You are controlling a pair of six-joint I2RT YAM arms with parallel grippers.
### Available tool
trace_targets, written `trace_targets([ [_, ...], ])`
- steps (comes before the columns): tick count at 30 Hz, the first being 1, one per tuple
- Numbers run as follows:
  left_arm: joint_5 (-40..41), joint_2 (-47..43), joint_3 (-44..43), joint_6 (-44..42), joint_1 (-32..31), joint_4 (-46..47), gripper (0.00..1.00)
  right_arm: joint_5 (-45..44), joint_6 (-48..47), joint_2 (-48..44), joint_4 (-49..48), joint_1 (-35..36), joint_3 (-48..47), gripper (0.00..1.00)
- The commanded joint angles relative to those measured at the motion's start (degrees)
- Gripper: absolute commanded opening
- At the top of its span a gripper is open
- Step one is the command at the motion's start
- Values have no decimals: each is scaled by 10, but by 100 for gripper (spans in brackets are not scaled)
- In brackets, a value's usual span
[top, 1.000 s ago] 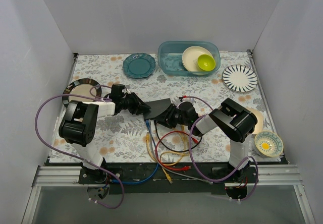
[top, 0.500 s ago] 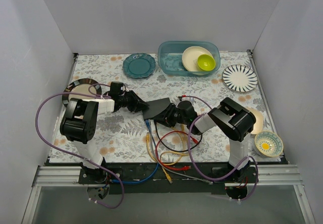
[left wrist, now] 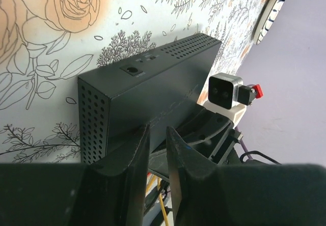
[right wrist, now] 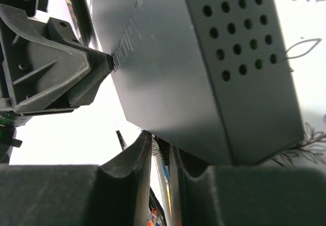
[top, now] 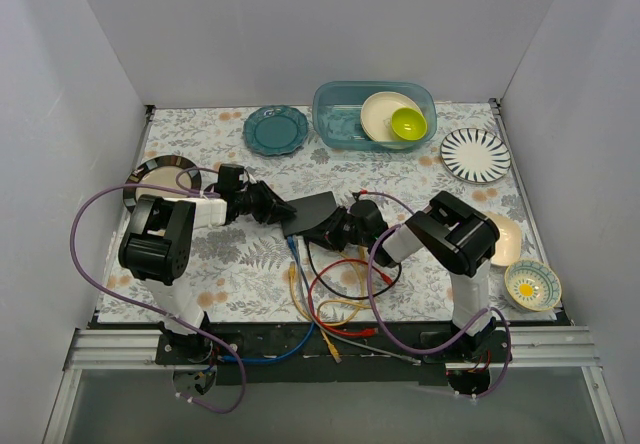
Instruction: Pull the plug from the switch port
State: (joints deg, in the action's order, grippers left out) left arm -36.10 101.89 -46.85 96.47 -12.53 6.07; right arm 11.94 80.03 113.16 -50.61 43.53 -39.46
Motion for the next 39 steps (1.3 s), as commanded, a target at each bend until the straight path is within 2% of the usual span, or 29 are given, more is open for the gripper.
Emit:
trace_targets([
  [1, 9, -23, 17, -7, -5, -18, 20, -25, 18, 21, -7, 2, 17, 19],
  [6, 2, -43, 37, -4, -19, -13, 20, -25, 22, 23, -26, 2, 24, 14],
  [12, -30, -78, 71, 17, -27, 14, 20, -10, -14, 19, -10, 2, 24, 1],
  [17, -40, -67, 88, 19, -42, 27, 20, 12, -45, 14, 14, 2, 26, 1],
  [24, -32, -8, 78, 19, -47, 40, 19, 32, -59, 7, 10, 2, 53, 1],
  [35, 17, 28, 42, 18, -46, 2, 19, 47, -66, -17, -7, 2, 97, 1],
  [39, 25, 28, 26, 14, -46, -12, 19, 34, -78, -57, 5, -8, 130, 1],
])
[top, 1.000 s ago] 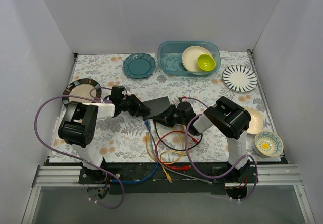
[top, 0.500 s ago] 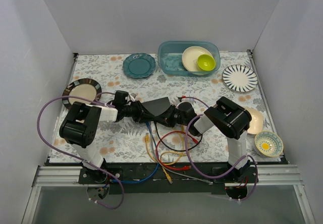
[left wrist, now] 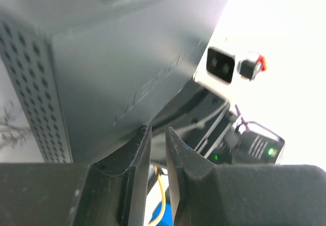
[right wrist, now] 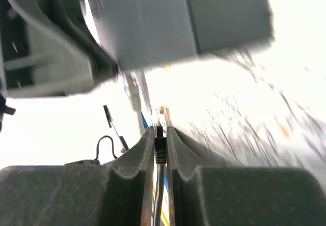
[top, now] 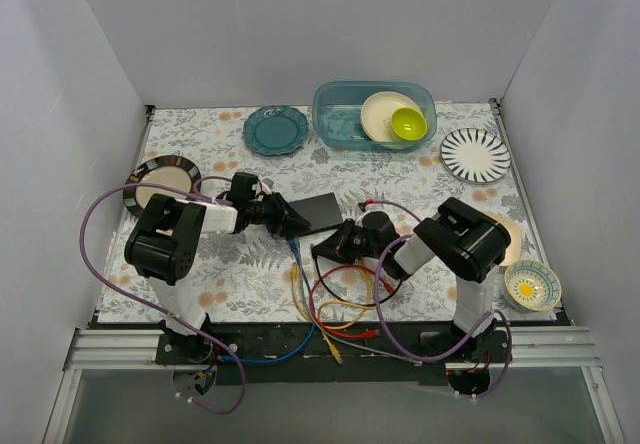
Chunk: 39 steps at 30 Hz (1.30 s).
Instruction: Pull the plug from the switch port
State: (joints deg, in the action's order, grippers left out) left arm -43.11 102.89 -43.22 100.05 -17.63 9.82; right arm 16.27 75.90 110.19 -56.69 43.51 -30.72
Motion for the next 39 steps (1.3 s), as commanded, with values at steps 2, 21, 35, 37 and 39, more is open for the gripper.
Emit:
trace_targets([
  [2, 97, 16, -20, -26, 6, -57, 19, -24, -80, -79, 130, -25, 51, 1],
  [21, 156, -136, -37, -40, 12, -85, 22, -248, -441, -351, 590, -68, -161, 56],
  [35, 295, -271, 53, -3, 12, -263, 16, -212, -495, -61, 604, -72, -467, 1],
  [37, 308, -292, 77, 1, 14, -270, 14, -209, -494, -21, 602, -77, -502, 1],
  [39, 310, -301, 95, 2, 14, -277, 13, -207, -490, 15, 604, -85, -523, 1],
])
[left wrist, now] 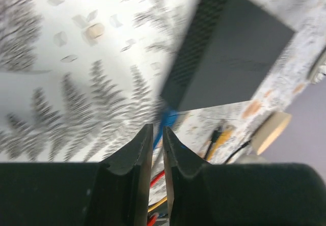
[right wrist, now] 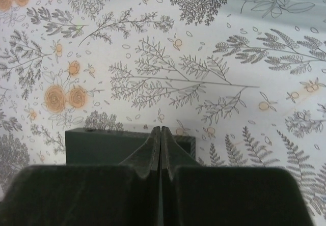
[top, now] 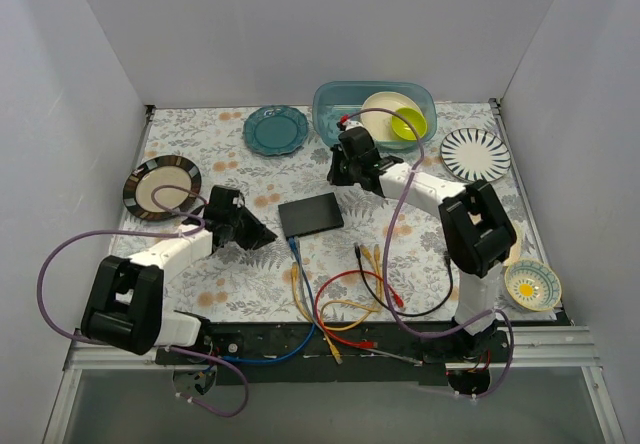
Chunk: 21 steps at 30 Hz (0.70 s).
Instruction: Pull the plug from the switch port
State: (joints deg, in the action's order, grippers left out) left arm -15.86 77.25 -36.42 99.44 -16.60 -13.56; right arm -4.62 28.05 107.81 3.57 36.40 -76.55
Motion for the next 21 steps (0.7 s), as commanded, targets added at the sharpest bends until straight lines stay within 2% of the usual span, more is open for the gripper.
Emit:
trace_targets([
  [1, 37, -47, 33, 9, 3, -45, 13, 5, -9, 52, 3, -16, -75, 1],
  [7, -11, 2, 52, 2, 3, -25, 10, 43, -6, 156, 39, -25, -179, 1],
  [10, -51, 40, 44, -11, 3, 2, 9, 64, 2, 179, 45, -26, -191, 1],
  [14, -94, 94, 23, -30, 3, 42, 9, 82, 9, 175, 47, -25, -158, 1],
  [21, -109, 189, -55, -52, 3, 57, 10, 92, 11, 81, 14, -25, -9, 1],
])
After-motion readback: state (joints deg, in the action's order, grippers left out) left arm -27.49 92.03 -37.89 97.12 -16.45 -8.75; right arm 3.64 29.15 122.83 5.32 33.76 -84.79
